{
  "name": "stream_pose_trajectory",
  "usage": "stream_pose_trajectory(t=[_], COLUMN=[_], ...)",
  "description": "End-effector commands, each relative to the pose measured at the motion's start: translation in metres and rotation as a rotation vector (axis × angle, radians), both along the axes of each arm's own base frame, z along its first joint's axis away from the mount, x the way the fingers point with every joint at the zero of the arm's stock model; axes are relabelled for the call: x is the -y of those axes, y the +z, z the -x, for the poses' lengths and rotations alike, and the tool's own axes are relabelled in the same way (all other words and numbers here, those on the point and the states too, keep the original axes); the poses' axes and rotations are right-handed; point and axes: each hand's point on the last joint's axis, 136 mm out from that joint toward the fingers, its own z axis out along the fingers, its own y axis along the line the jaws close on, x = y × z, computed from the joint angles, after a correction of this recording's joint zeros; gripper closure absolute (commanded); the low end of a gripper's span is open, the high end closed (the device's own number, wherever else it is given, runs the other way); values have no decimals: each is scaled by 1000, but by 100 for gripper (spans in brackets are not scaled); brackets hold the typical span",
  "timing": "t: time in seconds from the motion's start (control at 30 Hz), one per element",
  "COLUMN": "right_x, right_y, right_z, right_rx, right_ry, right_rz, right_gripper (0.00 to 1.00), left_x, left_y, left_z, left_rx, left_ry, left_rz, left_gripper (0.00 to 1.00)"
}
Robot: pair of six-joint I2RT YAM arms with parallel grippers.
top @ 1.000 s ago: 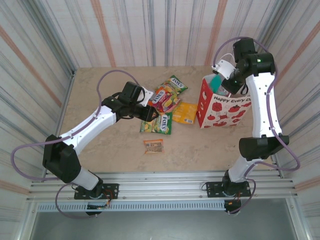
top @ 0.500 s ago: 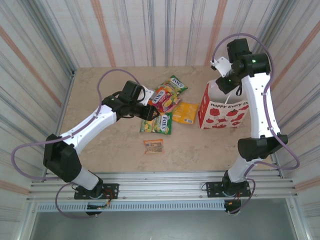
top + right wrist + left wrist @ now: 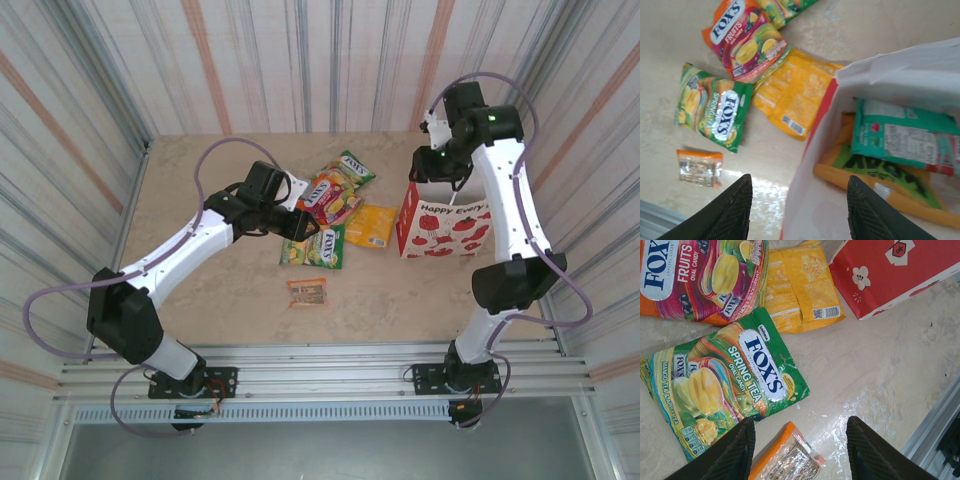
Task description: Place the snacks into the paper bag
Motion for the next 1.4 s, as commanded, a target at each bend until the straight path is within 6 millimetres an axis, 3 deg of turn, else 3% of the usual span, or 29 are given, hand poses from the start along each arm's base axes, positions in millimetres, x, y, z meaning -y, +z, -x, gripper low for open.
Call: stream_pose_trajectory(t=[0.0,0.17,0.33,0.47,0.63,0.73,0.87,1.0,1.03,1.17,1.37], right_x=[-19,-22,-36,-54,-70,-69,-61,-57,-58,-59,-74], right_y=[-3,-23,-29,-19,-4,-11,-17,-3,12,44,73], right_z=[-1,2,2,1,4,10,16,23,22,31,48], right_rx=[-15,-58,-57,-16,41,29,6,45,90,189,290], right_ry=[-38,-56,-44,-15,1,-7,-29,-35,-32,-29,15], right_rz=[-97,-80,-103,-152,-205,-189,-137,-99,-99,-77,-74], right_gripper=[49,55,79,95,98,94,65,51,49,47,45], left_x=[-2,-3,-2,-1,0,0,-8,-26,-32,-49,-62], left_y=[4,1,-1,-1,-3,-8,-19,-37,-42,-64,-91], left_z=[4,6,6,5,6,7,4,-2,-2,-5,-19], left_rx=[-4,-9,-12,-12,-24,-45,-128,-258,-290,-350,-397], left_ry=[-9,-10,-12,-15,-17,-7,60,180,209,285,331], left_rz=[9,8,7,8,14,16,23,63,75,92,76], left_gripper=[48,48,48,48,48,48,47,48,48,47,46])
